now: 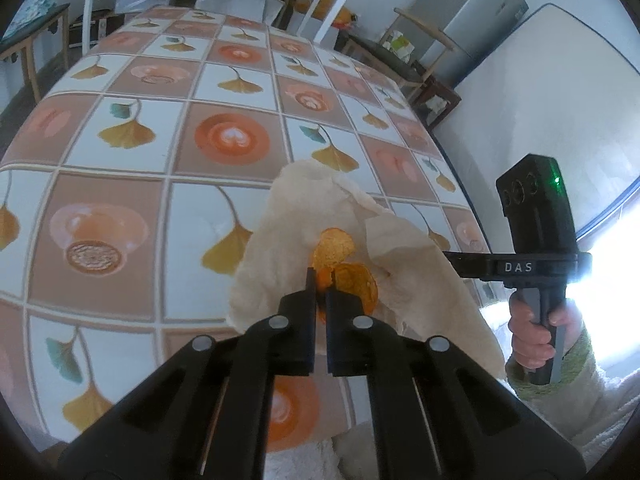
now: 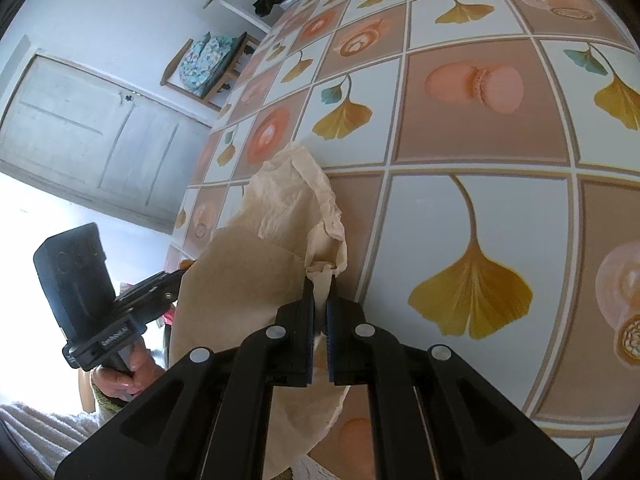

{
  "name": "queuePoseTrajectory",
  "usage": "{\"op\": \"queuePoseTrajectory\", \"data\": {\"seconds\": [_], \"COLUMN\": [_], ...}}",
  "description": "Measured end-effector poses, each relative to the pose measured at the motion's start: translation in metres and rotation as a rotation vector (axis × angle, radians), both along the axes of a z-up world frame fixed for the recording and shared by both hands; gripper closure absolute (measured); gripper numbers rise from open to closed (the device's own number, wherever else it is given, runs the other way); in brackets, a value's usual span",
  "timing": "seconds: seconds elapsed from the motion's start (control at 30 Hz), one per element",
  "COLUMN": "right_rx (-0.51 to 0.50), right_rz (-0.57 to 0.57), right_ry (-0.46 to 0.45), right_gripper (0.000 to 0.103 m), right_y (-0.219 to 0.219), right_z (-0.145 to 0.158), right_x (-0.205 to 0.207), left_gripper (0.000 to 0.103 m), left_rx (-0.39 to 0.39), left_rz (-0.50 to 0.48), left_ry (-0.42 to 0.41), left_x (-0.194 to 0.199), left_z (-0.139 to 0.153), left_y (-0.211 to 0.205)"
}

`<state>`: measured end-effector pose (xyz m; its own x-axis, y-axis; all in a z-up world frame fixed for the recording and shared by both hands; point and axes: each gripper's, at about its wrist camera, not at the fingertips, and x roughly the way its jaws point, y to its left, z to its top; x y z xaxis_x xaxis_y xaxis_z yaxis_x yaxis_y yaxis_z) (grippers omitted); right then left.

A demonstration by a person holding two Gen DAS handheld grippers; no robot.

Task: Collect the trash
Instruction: 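Grasp the paper near the orange peel with the left gripper while the right gripper holds it, then lift the paper with the right gripper while the left gripper releases it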

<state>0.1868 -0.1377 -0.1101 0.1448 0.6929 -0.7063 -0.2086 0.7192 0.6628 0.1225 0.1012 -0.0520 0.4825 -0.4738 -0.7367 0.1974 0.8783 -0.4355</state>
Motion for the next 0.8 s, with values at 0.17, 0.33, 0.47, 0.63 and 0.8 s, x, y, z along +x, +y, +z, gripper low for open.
{"op": "queuePoseTrajectory", "data": {"seconds": [0.17,0.33,0.47,0.63,0.8], "right_rx": [-0.091,-0.268,-0.409,-0.498,-0.506], "right_rz": [-0.009,0.035,0.054,0.08,0.069], "right_ry": [-0.033,-0.123,-0.247,-0.341,-0.305], "right_gripper": [0.098,0.098,0.097,0.097,0.097], "right_y": [-0.001,0.005,0.02,0.039,0.041], "right_z": [0.009,0.031,0.056,0.071,0.062], "right_x": [-0.004,-0.009,-0.014,-0.016,-0.011], "left_gripper": [0.101,0.101,0.101,0.101,0.097], "left_rx": [-0.004,-0.004,-0.006,0.019,0.012], "left_rz": [0.044,0.103,0.139,0.164,0.173], "left_ry": [-0.011,-0.022,-0.021,-0.01,-0.002], "left_x": [-0.012,-0.018,-0.018,-0.014,-0.011], "left_z": [0.008,0.011,0.007,-0.004,-0.013], "left_y": [0.02,0.044,0.057,0.063,0.063]}}
